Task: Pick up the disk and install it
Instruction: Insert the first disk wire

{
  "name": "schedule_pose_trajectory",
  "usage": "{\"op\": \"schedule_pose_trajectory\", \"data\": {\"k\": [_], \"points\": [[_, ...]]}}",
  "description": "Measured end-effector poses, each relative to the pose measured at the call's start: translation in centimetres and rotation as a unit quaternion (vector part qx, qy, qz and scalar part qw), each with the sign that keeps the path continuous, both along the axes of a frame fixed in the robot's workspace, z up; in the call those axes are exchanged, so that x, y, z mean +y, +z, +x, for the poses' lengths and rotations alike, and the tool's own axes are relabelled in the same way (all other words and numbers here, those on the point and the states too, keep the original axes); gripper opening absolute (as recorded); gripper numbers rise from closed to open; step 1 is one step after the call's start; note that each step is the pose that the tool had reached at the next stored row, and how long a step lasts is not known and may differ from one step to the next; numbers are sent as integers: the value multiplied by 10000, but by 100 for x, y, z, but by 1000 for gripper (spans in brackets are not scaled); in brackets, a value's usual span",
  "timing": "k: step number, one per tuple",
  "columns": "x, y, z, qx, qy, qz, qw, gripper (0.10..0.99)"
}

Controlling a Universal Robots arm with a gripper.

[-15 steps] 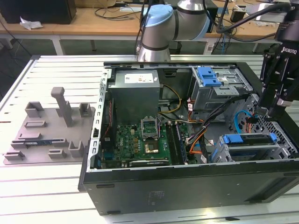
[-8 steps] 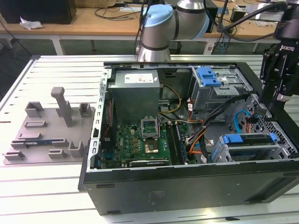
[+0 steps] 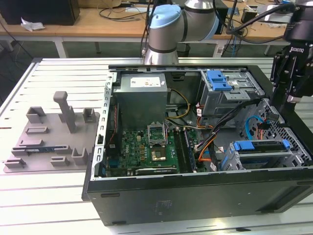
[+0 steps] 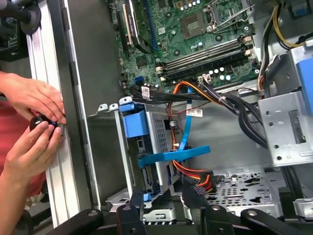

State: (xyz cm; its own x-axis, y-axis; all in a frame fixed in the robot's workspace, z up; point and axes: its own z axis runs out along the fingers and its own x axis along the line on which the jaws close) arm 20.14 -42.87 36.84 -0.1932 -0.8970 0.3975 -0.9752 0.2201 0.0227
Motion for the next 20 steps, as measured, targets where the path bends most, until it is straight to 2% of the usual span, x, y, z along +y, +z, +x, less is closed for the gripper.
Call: {"op": "schedule_pose_trajectory", "data": {"k": [1, 3, 6, 14, 20], "points": [[17, -9, 5, 0, -4, -9, 10000, 490], [78, -47, 15, 0, -22, -46, 10000, 353], [129, -89, 18, 0, -42, -78, 10000, 353], [150, -184, 29, 13, -58, -114, 9999, 353], [175, -223, 100, 18, -108, -123, 9999, 353]]}}
